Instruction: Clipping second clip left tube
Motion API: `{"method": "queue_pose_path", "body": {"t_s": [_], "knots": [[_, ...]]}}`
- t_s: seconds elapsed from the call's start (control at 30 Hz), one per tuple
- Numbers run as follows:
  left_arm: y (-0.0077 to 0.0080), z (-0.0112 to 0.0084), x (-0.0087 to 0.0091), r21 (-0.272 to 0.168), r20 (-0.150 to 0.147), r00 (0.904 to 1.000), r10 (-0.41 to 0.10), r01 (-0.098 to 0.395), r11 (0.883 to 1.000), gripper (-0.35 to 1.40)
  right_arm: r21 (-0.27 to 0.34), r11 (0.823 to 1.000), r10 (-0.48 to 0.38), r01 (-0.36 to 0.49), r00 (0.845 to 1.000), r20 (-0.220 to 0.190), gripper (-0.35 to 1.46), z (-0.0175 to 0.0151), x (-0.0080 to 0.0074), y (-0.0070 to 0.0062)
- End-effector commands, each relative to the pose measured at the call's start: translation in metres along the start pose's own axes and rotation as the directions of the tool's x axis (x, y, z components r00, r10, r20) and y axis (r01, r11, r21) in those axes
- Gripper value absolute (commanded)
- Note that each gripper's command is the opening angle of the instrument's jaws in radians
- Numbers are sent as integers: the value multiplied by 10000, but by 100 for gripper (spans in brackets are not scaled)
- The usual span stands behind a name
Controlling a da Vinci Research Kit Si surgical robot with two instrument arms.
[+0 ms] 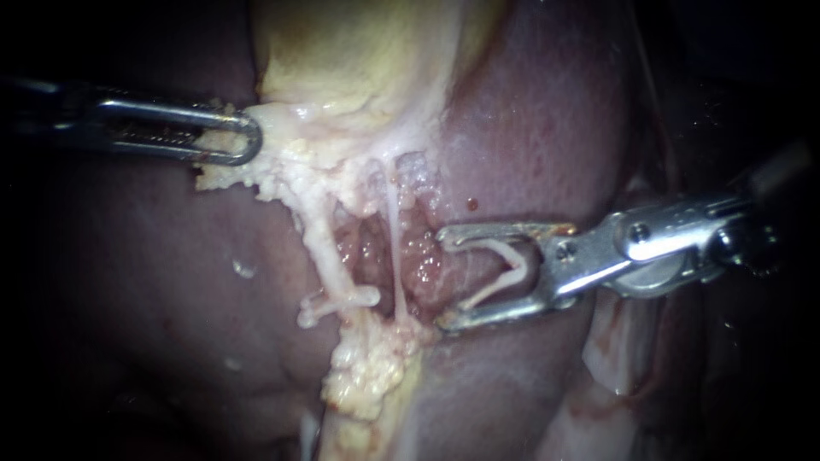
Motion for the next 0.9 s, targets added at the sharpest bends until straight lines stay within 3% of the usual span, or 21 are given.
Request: {"method": "queue_pose_path", "body": {"t_s": [0.03, 0.37, 0.73, 0.9], "knots": [[1, 0, 0, 15, 3, 10000, 8, -8, 10000, -35, 34, 9999, 123, -123, 9999, 7, 50, 6, -1, 1], [8, 3, -1, 58, -28, 10000, -16, 16, 10000, -35, 196, 9983, 545, -546, 9985, 14, 50, 64, -7, 15], [8, 3, -1, 62, -31, 10000, 40, -40, 10000, -35, 774, 9941, 766, -758, 9970, -72, 50, 107, -12, 19], [8, 3, -1, 62, -31, 10000, 41, -40, 10000, -35, 1276, 9871, 1035, -964, 9934, -499, 49, 119, -13, 20]]}}
